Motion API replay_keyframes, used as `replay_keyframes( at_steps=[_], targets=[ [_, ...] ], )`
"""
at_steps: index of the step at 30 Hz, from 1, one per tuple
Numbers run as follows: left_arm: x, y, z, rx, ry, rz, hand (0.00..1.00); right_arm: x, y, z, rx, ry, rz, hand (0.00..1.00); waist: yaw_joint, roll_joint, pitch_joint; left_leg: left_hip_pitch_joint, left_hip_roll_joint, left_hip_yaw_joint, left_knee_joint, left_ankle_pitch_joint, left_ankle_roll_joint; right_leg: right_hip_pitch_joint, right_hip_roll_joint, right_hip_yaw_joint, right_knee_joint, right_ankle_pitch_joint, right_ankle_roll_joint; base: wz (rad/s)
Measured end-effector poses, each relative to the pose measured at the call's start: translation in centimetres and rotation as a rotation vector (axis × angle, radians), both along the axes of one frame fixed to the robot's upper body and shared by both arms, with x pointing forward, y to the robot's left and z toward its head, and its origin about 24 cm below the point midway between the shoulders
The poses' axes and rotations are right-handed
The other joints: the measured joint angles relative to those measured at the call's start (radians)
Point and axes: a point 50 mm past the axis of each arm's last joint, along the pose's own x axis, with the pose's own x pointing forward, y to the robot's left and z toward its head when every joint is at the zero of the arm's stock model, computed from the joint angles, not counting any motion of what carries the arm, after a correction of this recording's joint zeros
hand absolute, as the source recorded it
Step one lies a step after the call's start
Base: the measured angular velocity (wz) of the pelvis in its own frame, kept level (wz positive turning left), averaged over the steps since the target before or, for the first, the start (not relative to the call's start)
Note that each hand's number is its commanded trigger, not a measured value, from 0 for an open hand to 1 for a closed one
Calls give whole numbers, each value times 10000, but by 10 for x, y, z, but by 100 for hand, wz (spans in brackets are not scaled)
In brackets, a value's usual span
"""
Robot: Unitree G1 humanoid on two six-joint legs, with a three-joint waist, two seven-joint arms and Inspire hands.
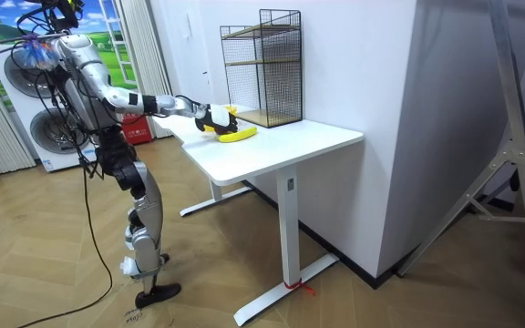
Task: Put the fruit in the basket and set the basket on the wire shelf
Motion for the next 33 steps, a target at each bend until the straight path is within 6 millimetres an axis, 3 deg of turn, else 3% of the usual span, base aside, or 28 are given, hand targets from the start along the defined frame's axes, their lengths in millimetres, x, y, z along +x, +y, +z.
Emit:
replay_keyframes(
  at_steps=[9, 33],
  targets=[
    [2, 2, 1, -94, -13, -40, 0, 13, -16, -1, -112, -162, -1101, 100, -9, -24, 16, 35, -19, -42, -12, 0, 1, 13, 2, 6, -30, 0, 3, 0],
    [3, 0, 0, -210, -101, -223, 0, 11, -16, -3, -160, -238, -1339, 100, -25, -67, 29, -70, -18, 49, -33, 0, 1, -35, 54, 77, -25, 1, 7, 0]
  ],
)
